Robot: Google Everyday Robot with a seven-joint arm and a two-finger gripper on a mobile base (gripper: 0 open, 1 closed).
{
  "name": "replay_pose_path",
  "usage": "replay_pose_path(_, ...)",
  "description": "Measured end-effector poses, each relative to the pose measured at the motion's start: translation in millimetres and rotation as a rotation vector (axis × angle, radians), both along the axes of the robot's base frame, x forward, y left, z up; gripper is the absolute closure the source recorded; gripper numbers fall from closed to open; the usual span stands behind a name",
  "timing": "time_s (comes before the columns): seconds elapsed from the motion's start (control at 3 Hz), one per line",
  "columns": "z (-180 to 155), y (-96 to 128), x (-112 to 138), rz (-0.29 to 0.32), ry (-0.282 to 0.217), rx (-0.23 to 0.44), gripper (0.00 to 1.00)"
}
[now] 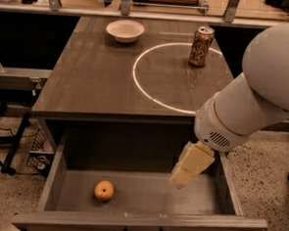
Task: Pick orange from top drawer and place on counter
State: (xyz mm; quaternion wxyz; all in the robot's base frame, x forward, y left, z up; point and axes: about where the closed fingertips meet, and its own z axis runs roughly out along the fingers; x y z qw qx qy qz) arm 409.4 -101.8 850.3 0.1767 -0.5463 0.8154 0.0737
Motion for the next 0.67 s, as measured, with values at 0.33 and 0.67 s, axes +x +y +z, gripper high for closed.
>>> replay_pose_path(0.33,-31.6,15.4,-4.9,0.008,0.042,0.049,0.00)
replay_pose_path(0.67,-70.9,32.5,-7.1,-0.007,0.091,0.110,0.00)
